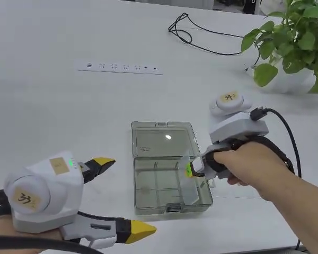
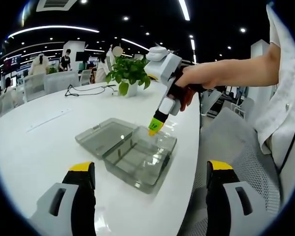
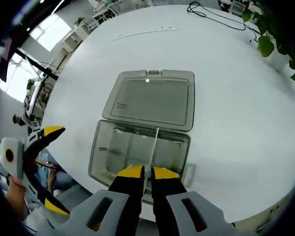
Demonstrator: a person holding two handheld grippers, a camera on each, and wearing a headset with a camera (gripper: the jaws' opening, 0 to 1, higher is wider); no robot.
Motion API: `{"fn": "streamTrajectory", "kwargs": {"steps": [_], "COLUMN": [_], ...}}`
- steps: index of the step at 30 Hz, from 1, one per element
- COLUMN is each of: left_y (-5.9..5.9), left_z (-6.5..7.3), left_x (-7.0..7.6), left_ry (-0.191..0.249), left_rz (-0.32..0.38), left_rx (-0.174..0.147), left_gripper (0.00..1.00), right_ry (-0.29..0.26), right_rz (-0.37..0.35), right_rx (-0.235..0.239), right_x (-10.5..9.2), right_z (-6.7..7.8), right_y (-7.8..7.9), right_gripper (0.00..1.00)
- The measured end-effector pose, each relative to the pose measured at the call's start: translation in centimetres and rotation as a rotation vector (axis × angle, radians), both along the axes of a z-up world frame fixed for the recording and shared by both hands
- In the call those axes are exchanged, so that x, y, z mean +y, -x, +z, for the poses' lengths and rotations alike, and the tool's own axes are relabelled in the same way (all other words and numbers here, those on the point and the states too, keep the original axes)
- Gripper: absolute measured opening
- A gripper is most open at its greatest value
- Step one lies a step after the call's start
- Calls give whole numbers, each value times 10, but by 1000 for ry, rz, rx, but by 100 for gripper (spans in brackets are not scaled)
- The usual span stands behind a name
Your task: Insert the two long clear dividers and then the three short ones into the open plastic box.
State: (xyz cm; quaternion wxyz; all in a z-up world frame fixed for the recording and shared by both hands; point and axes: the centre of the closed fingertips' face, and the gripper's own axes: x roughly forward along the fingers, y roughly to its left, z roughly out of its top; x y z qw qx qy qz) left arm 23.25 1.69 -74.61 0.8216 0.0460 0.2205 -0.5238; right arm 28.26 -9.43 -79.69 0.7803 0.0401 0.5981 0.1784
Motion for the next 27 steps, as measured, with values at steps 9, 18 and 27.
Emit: {"fn": "streamTrajectory", "kwargs": {"steps": [9, 18, 27], "left_y": [1, 1, -1], "left_z": [-3, -8, -11], "left_x": [1, 4, 6], "left_ry": [-10, -26, -36], "left_rz": [-6, -15, -11], "left_rx": [1, -3, -1], "left_gripper": [99, 100, 100], "right_ry": [-37, -78, -112], "right_rz": [9, 18, 17], "right_rx": [-12, -20, -29], "right_x": [7, 10, 12], "right_z": [-4, -15, -21], "right_y": [-1, 0, 0], "right_gripper": [8, 9, 10]}}
